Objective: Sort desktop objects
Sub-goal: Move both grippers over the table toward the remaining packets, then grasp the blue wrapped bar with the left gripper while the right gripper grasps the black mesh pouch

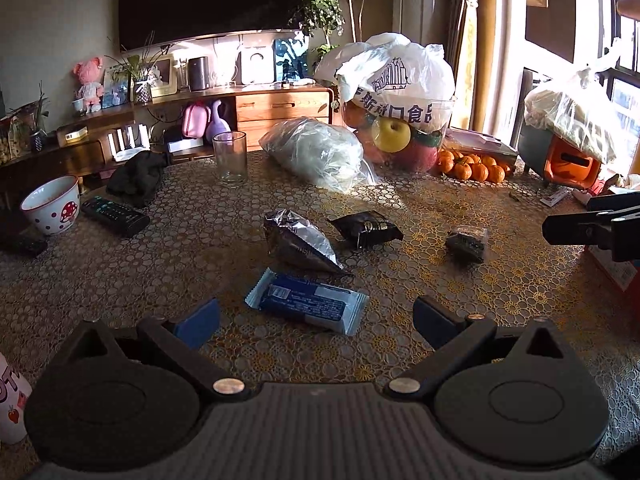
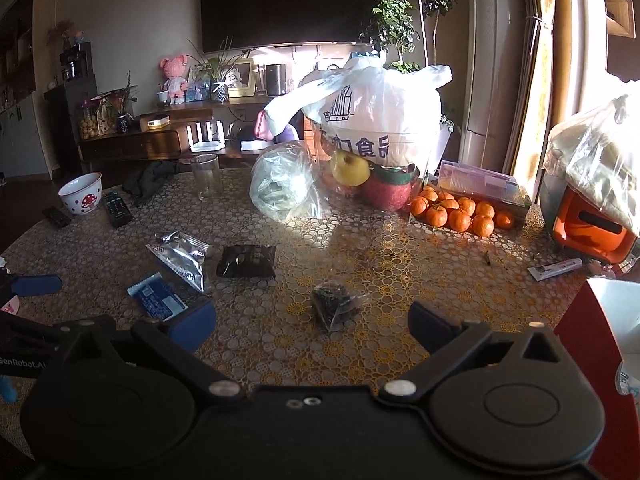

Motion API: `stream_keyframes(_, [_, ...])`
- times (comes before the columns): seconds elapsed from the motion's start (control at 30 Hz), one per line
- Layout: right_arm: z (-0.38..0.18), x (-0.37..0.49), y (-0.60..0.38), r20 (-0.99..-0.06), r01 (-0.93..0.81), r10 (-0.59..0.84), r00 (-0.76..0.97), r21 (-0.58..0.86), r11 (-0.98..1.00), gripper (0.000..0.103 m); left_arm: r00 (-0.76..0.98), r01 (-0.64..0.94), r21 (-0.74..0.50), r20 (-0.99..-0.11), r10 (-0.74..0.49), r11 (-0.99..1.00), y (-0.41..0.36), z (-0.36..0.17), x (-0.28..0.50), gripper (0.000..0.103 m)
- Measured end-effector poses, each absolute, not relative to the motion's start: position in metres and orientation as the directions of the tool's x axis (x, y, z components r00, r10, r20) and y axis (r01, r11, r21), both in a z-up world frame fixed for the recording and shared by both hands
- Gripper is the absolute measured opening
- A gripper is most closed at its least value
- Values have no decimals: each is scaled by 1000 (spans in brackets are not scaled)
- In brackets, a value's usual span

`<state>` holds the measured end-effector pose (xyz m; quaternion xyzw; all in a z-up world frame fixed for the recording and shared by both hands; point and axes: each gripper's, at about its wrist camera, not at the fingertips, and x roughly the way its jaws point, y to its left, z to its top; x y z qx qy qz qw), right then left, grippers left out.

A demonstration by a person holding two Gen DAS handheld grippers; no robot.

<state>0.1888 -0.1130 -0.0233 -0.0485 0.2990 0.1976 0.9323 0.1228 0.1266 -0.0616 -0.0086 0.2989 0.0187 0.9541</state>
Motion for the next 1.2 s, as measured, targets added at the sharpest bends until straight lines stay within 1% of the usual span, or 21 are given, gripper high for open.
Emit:
stream_keyframes(0.33, [-44, 218, -110, -606, -411, 345, 717, 33, 911, 103, 821, 42, 32, -571, -16, 999, 132, -83, 158, 103])
stream_keyframes(0.7, [-64, 246, -106, -626, -407, 339, 702, 38, 913, 103, 796, 64, 6, -604, -47, 998, 150, -106, 190, 103])
stream_keyframes(1.2, [-94, 281, -96, -677, -416, 325, 661, 31, 909, 100, 790, 123, 15, -607, -89, 992, 152, -125, 205, 103])
